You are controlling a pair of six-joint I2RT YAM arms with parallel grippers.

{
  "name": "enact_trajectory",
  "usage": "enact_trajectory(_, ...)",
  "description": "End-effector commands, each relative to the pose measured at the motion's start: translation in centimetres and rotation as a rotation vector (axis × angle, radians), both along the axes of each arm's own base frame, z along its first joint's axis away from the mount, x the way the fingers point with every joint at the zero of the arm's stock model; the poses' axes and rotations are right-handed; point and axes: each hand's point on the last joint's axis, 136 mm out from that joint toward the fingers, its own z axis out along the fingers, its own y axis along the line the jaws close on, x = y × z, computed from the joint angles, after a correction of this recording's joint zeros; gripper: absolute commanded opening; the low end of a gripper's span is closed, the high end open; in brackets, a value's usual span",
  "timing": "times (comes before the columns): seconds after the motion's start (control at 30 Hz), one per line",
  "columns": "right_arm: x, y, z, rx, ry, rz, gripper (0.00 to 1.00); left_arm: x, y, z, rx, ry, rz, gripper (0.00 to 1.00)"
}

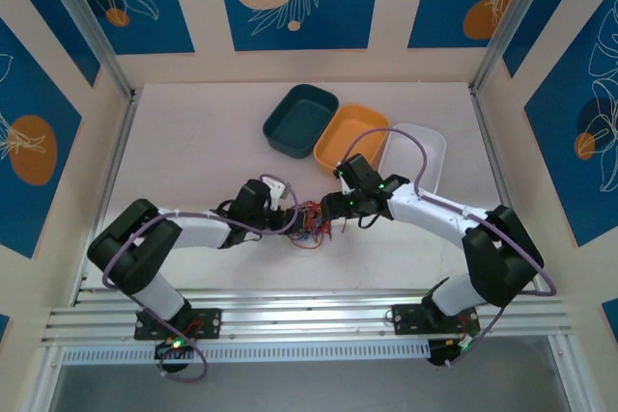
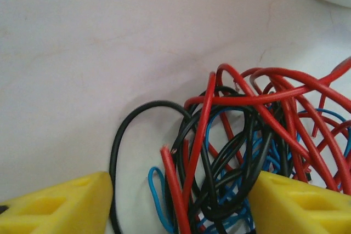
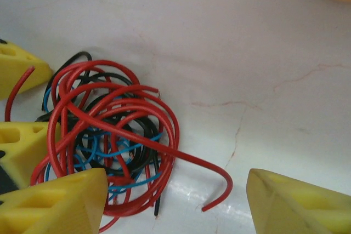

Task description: Untangle the cables

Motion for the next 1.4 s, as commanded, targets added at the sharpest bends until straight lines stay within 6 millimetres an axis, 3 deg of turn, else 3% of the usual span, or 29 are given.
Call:
enact_trajectory(0.0,1.2,0.7,0.3,0.026,-0.008,0.022,0.67,0.8,-0.7,0.4,-0.008,-0.02,0.011,0.6)
enact_trajectory(0.33,1.5,2.4,-0.9,0.067,0.031,0.072,0.59,1.9,-0.1,0.5,0.044,-0.052,0.045,0.42)
enact_trajectory(0.53,1.6,3.4,0.5,0.08,0.011,0.084,0.21,3.1,1.2,1.4,0.117,-0.11,0.094,0.36)
enact_trajectory(0.6,1.7,3.6,2.0,0.07,-0.027,0.08,0.11,3.6,2.0,2.0,0.157,-0.138,0.119,0.36)
enact_trajectory(0.73,1.8,3.4,5.5,0.053,-0.119,0.054,0.0,4.5,4.0,3.2,0.239,-0.203,0.188,0.33)
enact_trajectory(1.03,1.8,2.7,14.7,0.119,-0.313,-0.005,0.0,4.6,5.4,3.1,0.257,-0.209,0.261,0.35)
enact_trajectory(1.37,0.7,3.3,22.1,0.272,-0.442,0.009,0.0,4.4,5.8,2.5,0.259,-0.189,0.284,0.41)
